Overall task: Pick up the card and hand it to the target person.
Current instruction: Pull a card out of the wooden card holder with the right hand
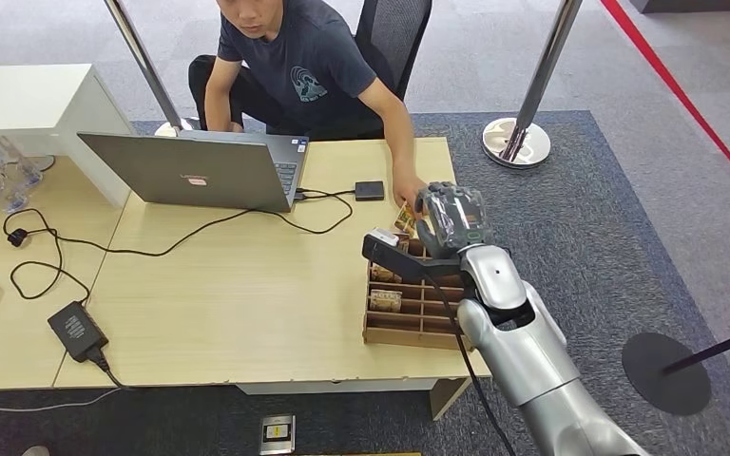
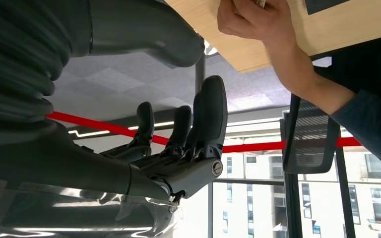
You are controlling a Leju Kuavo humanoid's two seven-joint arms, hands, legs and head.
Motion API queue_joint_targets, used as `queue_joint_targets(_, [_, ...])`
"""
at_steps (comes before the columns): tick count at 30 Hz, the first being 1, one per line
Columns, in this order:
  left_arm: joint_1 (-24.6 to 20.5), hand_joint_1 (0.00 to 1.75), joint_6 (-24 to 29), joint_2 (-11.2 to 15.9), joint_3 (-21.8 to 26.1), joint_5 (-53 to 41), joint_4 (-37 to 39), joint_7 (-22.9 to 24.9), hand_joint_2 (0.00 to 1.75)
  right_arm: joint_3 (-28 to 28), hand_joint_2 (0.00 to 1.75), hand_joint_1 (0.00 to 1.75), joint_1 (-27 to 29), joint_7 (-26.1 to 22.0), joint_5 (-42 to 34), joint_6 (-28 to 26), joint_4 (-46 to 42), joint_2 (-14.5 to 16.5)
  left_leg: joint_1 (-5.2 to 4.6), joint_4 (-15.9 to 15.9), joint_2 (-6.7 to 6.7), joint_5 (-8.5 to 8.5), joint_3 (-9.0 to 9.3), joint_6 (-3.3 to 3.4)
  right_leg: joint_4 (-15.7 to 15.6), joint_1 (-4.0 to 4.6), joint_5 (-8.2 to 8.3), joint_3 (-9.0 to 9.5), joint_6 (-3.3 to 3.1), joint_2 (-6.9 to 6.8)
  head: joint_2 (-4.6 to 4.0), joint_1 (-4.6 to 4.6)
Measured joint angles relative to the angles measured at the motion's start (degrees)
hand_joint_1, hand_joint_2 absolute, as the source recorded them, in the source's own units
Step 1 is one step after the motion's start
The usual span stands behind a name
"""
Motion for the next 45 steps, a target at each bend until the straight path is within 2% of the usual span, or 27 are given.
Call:
queue_joint_targets(4, [-0.04,0.00,0.02,-0.05,0.11,0.11,0.00,0.07,0.00,-0.34,1.75,0.85,0.16,0.41,0.40,-0.10,0.05,-0.10,0.00,0.00,0.00,0.00,0.00,0.00,-0.01,0.00,0.00,-0.01,0.00,0.00,0.00,-0.01])
queue_joint_targets(9, [-0.04,0.00,0.02,-0.09,0.26,0.14,0.00,-0.01,0.00,-1.26,1.75,0.86,1.28,0.81,0.86,-0.83,-0.24,-0.84,0.00,0.00,0.00,-0.01,-0.01,0.00,-0.02,0.00,0.00,-0.03,0.01,0.00,0.00,-0.01])
queue_joint_targets(13, [-0.01,0.00,0.01,-0.09,0.28,0.01,0.00,-0.37,0.00,-2.40,1.75,0.76,3.64,0.88,1.75,-0.99,-2.52,-2.20,0.00,0.00,0.00,-0.02,-0.03,-0.01,-0.02,0.00,-0.02,-0.04,0.01,0.00,0.00,-0.01])
queue_joint_targets(18, [0.02,0.00,-0.06,-0.09,0.26,-0.29,0.00,-0.44,0.00,-3.60,1.75,0.73,7.08,0.94,2.19,-1.02,-5.66,-4.57,0.00,0.00,-0.01,-0.03,-0.04,-0.01,-0.02,0.00,-0.04,-0.05,0.02,0.00,0.01,-0.01])
queue_joint_targets(24, [0.02,0.00,-0.09,-0.09,0.26,-0.39,0.00,-0.44,0.00,-4.36,1.75,0.78,8.92,1.00,2.05,-1.13,-6.90,-6.20,0.00,0.00,0.01,-0.03,-0.03,-0.01,-0.02,0.00,-0.04,-0.05,0.01,0.00,0.01,-0.01])
queue_joint_targets(35, [0.01,0.00,-0.48,-0.09,0.26,-0.78,0.00,-0.74,0.00,-4.33,1.75,0.78,9.00,0.64,1.47,-1.15,-6.85,-6.26,0.00,0.00,0.00,-0.03,-0.06,-0.01,-0.01,0.00,-0.04,-0.05,0.01,0.00,0.01,0.00])
queue_joint_targets(45, [0.02,0.00,-0.52,-0.11,0.26,-0.89,0.00,-0.75,0.00,-4.29,1.75,0.75,7.40,-0.17,0.70,-0.94,-4.86,-4.39,0.00,-0.01,0.00,-0.03,-0.06,-0.01,-0.01,0.00,-0.04,-0.05,0.01,0.00,0.01,0.00])
